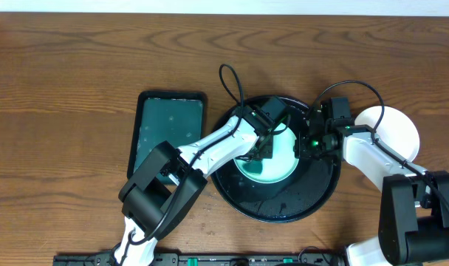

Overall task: Clean dirty plates on tray and stack at the side
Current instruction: 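Scrub the pale green plate with the sponge while the right gripper holds it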

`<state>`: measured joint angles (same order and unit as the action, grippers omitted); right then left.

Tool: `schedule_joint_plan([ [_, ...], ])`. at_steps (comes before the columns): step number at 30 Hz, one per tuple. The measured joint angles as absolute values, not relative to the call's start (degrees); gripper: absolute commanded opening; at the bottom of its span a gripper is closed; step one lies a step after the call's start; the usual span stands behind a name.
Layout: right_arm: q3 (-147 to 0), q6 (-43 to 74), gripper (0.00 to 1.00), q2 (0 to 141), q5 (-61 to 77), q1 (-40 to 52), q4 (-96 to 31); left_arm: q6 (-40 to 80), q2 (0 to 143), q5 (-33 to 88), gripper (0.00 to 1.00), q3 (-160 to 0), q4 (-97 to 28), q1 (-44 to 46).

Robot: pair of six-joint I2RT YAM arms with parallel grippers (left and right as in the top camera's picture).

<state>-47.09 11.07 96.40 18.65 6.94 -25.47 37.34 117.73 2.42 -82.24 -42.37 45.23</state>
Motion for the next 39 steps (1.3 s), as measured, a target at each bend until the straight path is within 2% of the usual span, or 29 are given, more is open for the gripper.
schedule_joint_plan([
  [5,-47.09,11.07,0.01,96.40,18.65,6.94,-25.45,36.56,117.82,-7.35,0.07,-82.46,-46.02,45.17],
  [12,-47.03,11.09,0.01,96.40,19.05,7.01,-25.63,32.01,118.52,-10.13,0.08,-83.74,-44.51,44.64],
  [25,-46.94,11.07,0.01,96.40,19.16,6.98,-25.61,27.59,120.36,19.07,0.08,-83.70,-29.17,40.97],
  [39,-46.94,11.09,0.01,96.40,19.16,6.98,-25.61,26.70,123.22,36.29,0.08,-83.72,-27.00,42.09],
])
